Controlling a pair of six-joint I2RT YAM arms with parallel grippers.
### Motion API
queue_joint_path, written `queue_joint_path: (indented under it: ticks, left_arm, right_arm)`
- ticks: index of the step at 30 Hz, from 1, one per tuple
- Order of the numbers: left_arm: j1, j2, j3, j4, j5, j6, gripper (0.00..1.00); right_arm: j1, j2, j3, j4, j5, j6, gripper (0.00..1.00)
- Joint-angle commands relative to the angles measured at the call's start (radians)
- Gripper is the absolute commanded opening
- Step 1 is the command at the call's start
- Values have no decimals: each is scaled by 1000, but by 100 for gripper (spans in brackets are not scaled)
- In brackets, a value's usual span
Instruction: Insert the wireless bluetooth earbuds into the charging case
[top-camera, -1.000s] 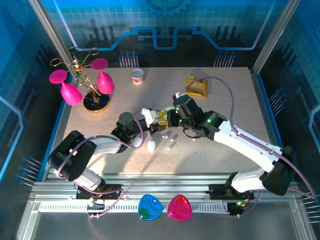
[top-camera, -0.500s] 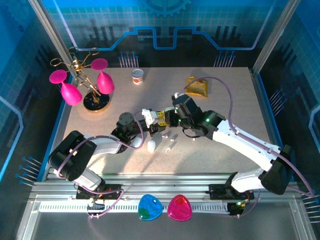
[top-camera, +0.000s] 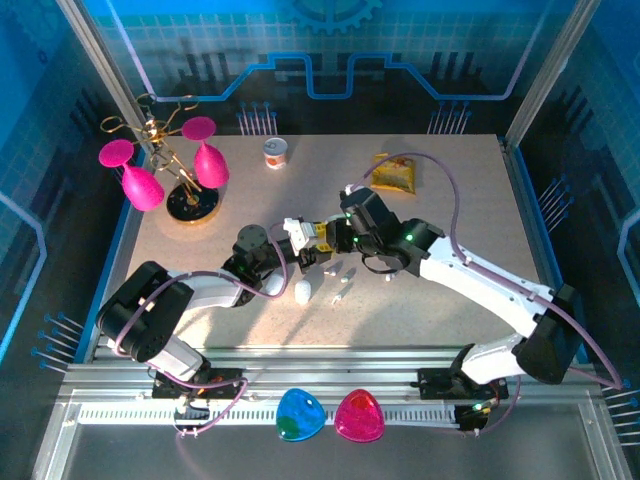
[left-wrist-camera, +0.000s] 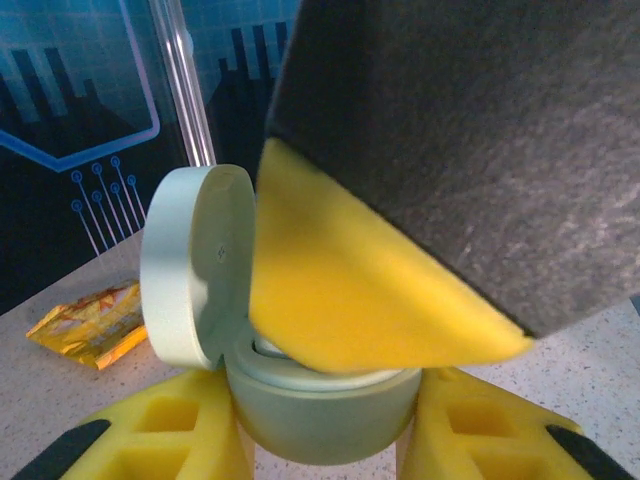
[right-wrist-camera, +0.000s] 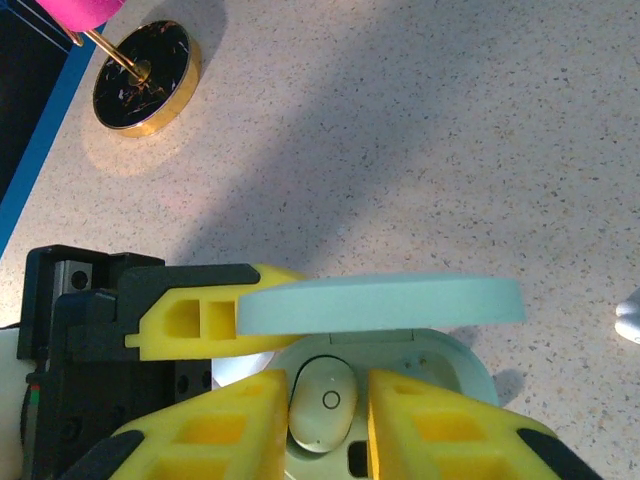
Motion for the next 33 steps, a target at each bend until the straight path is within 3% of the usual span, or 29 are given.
queue_joint_path:
  ticks: [1,11,33]
  left_arm:
    - [-9,-20,-3,53,23,30,19]
    - [-8,-21,-7,49,11,37,19]
    - [4,-37,-35,30,67,-28,20]
  right_arm:
    - [-4,26,36,-33,-25,4,21]
    - [-3,36,58,-81,-21,-8,8]
    - [-31,-85,-1,-41,35,-66,7]
